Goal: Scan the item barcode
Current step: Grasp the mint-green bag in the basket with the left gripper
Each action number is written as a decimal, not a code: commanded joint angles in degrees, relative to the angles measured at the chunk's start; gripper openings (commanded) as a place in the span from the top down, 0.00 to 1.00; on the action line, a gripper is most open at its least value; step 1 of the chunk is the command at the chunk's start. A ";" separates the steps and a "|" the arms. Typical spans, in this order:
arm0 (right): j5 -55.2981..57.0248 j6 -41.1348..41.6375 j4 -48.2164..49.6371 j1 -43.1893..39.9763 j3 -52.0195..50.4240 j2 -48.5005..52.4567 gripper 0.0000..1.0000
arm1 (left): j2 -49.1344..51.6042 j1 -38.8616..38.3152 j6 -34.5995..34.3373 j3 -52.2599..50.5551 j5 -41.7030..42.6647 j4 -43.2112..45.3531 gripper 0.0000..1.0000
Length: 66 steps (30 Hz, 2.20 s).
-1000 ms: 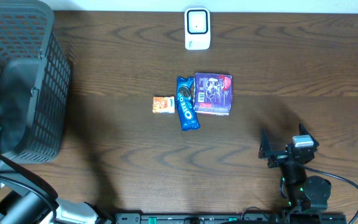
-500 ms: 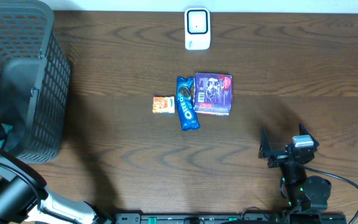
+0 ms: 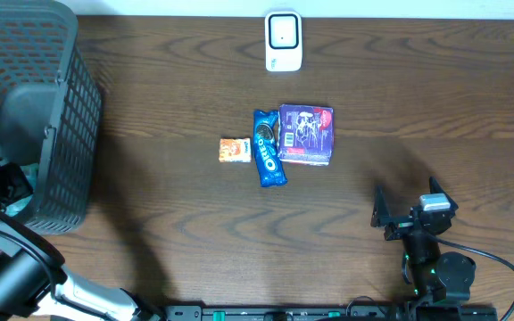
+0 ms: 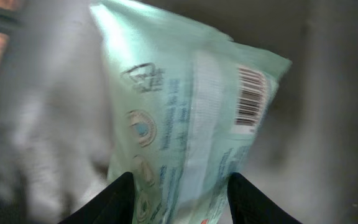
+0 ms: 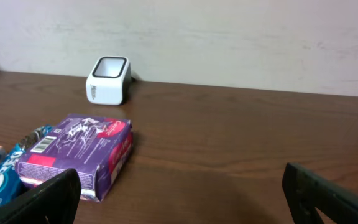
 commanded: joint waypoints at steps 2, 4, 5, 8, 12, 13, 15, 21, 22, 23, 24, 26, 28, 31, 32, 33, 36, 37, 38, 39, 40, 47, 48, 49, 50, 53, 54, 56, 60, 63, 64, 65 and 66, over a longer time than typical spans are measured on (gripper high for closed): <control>-0.35 -0.44 -0.20 0.22 -0.09 -0.33 0.01 | 1.07 -1.55 -0.28 -0.20 5.35 -0.55 0.51; -0.35 -0.44 -0.20 0.22 -0.09 -0.33 0.01 | 1.05 -2.80 -0.28 -0.20 5.35 -0.55 0.51; -0.35 -0.44 -0.20 0.22 -0.09 -0.33 0.01 | 1.07 -3.43 -0.28 -0.20 5.35 -0.55 0.51; -0.35 -0.44 -0.20 0.22 -0.09 -0.33 0.01 | 1.07 -5.18 -0.28 -0.20 5.35 -0.55 0.67; -0.35 -0.44 -0.20 0.22 -0.09 -0.33 0.01 | 0.74 -6.32 -0.33 -0.17 5.38 -0.74 0.93; -0.35 -0.44 -0.20 0.22 -0.09 -0.33 0.01 | 0.48 -6.32 -0.37 -0.17 5.38 -0.76 0.93; -0.35 -0.44 -0.20 0.22 -0.09 -0.33 0.01 | -0.96 -6.32 -1.75 0.04 5.35 -0.70 0.93; -0.35 -0.44 -0.20 0.22 -0.09 -0.33 0.01 | -11.43 -6.32 -17.64 5.68 5.40 2.10 0.93; -0.35 -0.44 -0.20 0.22 -0.09 -0.33 0.01 | -13.51 -6.32 -19.56 6.16 5.40 3.28 0.93; -0.35 -0.44 -0.20 0.22 -0.09 -0.33 0.01 | -15.85 -6.32 -21.64 6.47 5.40 4.81 0.93; -0.35 -0.44 -0.20 0.22 -0.09 -0.33 0.01 | -18.75 -6.32 -24.17 6.56 5.40 6.99 0.93; -0.35 -0.44 -0.20 0.22 -0.09 -0.33 0.01 | -24.50 -6.32 -27.71 6.56 5.40 10.75 0.93; -0.35 -0.44 -0.20 0.22 -0.09 -0.33 0.01 | -29.22 -6.32 -30.34 6.56 5.44 13.81 0.93; -0.35 -0.44 -0.20 0.22 -0.09 -0.33 0.01 | -36.13 -7.37 -36.33 6.56 5.62 16.85 0.93; -0.35 -0.44 -0.20 0.22 -0.09 -0.33 0.01 | -37.44 -8.13 -39.12 6.56 5.62 17.40 0.93; -0.35 -0.44 -0.20 0.22 -0.09 -0.33 0.01 | -38.95 -9.86 -43.95 6.56 5.62 17.81 0.93; -0.35 -0.44 -0.20 0.22 -0.09 -0.33 0.01 | -40.59 -18.36 -47.67 6.56 7.04 19.21 0.93; -0.35 -0.44 -0.20 0.22 -0.09 -0.33 0.01 | -40.52 -20.17 -46.10 6.56 6.82 19.52 0.93; -0.35 -0.44 -0.20 0.22 -0.09 -0.33 0.01 | -40.26 -21.99 -42.82 6.54 6.12 19.63 0.92; -0.35 -0.44 -0.20 0.22 -0.09 -0.33 0.01 | -39.87 -23.37 -38.47 6.54 3.45 19.45 0.91; -0.35 -0.44 -0.20 0.22 -0.09 -0.33 0.01 | -39.47 -24.06 -36.24 6.54 0.28 19.06 0.84; -0.35 -0.44 -0.20 0.22 -0.09 -0.33 0.01 | -33.86 -24.00 -35.36 6.47 -23.93 15.30 0.28; -0.35 -0.44 -0.20 0.22 -0.09 -0.33 0.01 | -32.46 -23.74 -35.21 6.47 -24.06 14.73 0.22; -0.35 -0.44 -0.20 0.22 -0.09 -0.33 0.01 | -29.88 -23.37 -35.21 6.47 -24.09 13.81 0.19; -0.35 -0.44 -0.20 0.22 -0.09 -0.33 0.01 | -27.54 -22.82 -35.23 6.47 -24.09 13.35 0.18; -0.35 -0.44 -0.20 0.22 -0.09 -0.33 0.01 | -21.20 -20.46 -37.51 6.47 -24.09 12.13 0.07; -0.35 -0.44 -0.20 0.22 -0.09 -0.33 0.01 | -19.37 -19.54 -39.50 6.47 -24.06 11.41 0.06; -0.35 -0.44 -0.20 0.22 -0.09 -0.33 0.01 | -15.61 -17.57 -42.51 6.47 -24.06 9.86 0.01; -0.35 -0.44 -0.20 0.22 -0.09 -0.33 0.01 | -9.31 -15.37 -42.77 6.47 -23.58 9.25 0.02; -0.35 -0.44 -0.20 0.22 -0.09 -0.33 0.01 | -6.10 -15.34 -42.80 6.47 -23.63 8.70 0.02; -0.35 -0.44 -0.20 0.22 -0.09 -0.33 0.01 | -5.16 -15.34 -42.86 6.47 -23.58 8.85 0.02; -0.35 -0.44 -0.20 0.22 -0.09 -0.33 0.01 | -4.11 -15.34 -44.15 6.47 -23.56 8.90 0.02; -0.35 -0.44 -0.20 0.22 -0.09 -0.33 0.01 | -2.71 -15.34 -45.81 6.47 -23.37 8.87 0.02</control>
